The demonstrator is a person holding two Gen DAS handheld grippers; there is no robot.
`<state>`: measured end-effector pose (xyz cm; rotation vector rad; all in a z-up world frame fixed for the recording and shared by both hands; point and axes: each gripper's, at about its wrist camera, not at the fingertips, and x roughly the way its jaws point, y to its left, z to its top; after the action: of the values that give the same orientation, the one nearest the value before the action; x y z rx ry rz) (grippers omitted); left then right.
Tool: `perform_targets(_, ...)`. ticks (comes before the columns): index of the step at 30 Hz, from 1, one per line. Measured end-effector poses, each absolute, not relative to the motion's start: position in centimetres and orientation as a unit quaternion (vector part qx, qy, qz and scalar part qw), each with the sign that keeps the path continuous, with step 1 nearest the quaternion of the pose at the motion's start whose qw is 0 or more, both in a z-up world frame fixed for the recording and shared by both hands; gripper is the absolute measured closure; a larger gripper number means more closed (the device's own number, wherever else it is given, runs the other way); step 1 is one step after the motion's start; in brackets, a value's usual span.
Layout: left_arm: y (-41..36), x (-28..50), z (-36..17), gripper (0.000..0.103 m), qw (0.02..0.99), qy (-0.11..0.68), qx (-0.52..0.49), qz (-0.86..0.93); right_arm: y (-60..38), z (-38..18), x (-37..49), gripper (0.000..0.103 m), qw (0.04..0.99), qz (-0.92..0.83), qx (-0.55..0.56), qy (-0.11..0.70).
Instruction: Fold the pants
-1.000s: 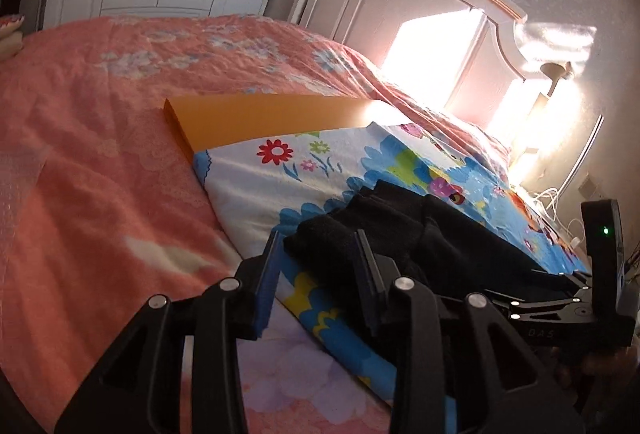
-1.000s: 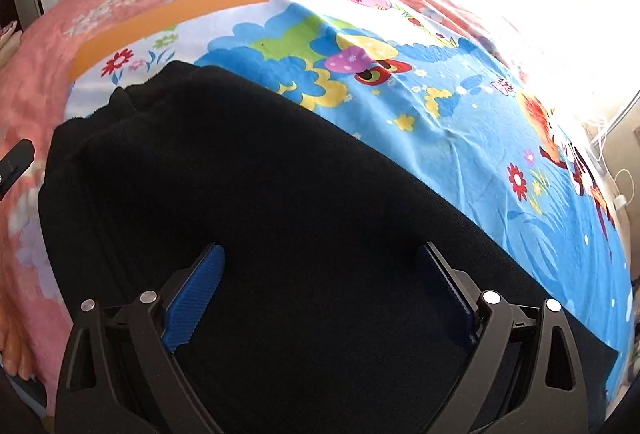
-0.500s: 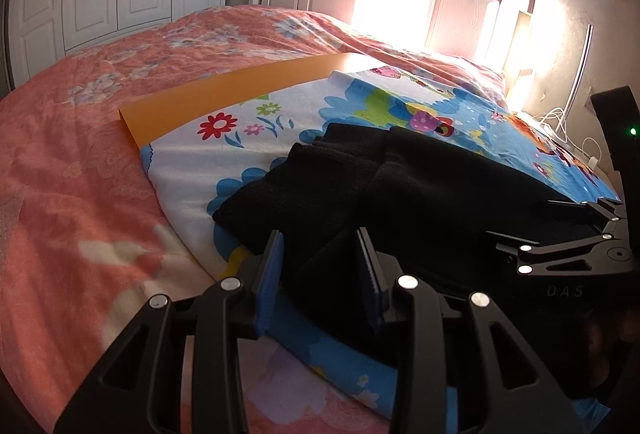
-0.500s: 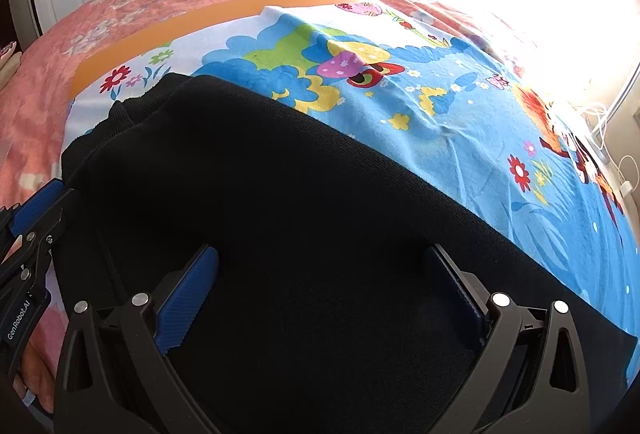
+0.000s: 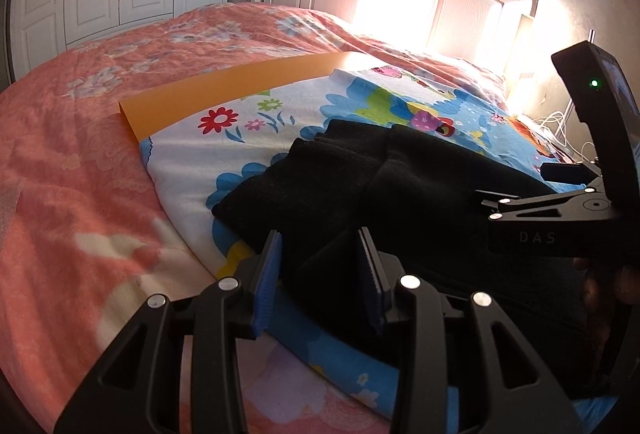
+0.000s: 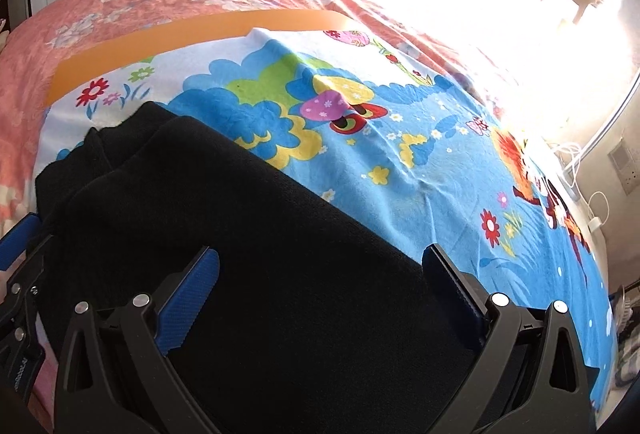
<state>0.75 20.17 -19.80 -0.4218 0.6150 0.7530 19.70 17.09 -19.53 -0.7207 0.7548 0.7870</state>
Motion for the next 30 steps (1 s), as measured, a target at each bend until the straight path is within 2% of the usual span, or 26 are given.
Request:
perform_targets(2, 20.2, 0.7, -20.0, 0.063, 0.862, 0.294, -0.206, 0.357, 17.2, -19.9, 20.9, 0.005, 0.788, 0.377, -0.319, 0.367)
perform_targets(5, 21.4, -0.4, -20.7, 0.05, 0.86, 0.279, -0.275, 0.327, 16.9, -19.5, 22.1, 0.005, 0.783, 0.374, -0.294, 0.4)
perform_targets(11, 24.6, -6.0, -22.7, 0.051, 0.844, 0.164, -0.465, 0.21, 13.0, -17.1, 19.9, 0.005, 0.769, 0.431, -0.197, 0.429)
perform_targets(14, 24.6, -6.3, -22.7, 0.053, 0.845, 0.165, -0.462, 0.212, 11.8, -17.4, 18.5, 0.005, 0.759, 0.446, -0.173, 0.442)
perform_targets(18, 24.8, -5.3, -22.4, 0.053, 0.841, 0.174, -0.465, 0.214, 12.2, -19.5, 17.2, 0.004, 0.757, 0.439, -0.219, 0.432)
perform_targets(20, 25.1, -4.7, -22.8, 0.053, 0.835, 0.184, -0.47, 0.22, 12.3, -19.9, 16.3, 0.004, 0.764, 0.442, -0.244, 0.402)
perform_targets(30, 24.9, -3.8, -22.5, 0.052, 0.836, 0.202, -0.447, 0.246, 12.1, -20.2, 16.4, 0.004, 0.772, 0.435, -0.24, 0.397)
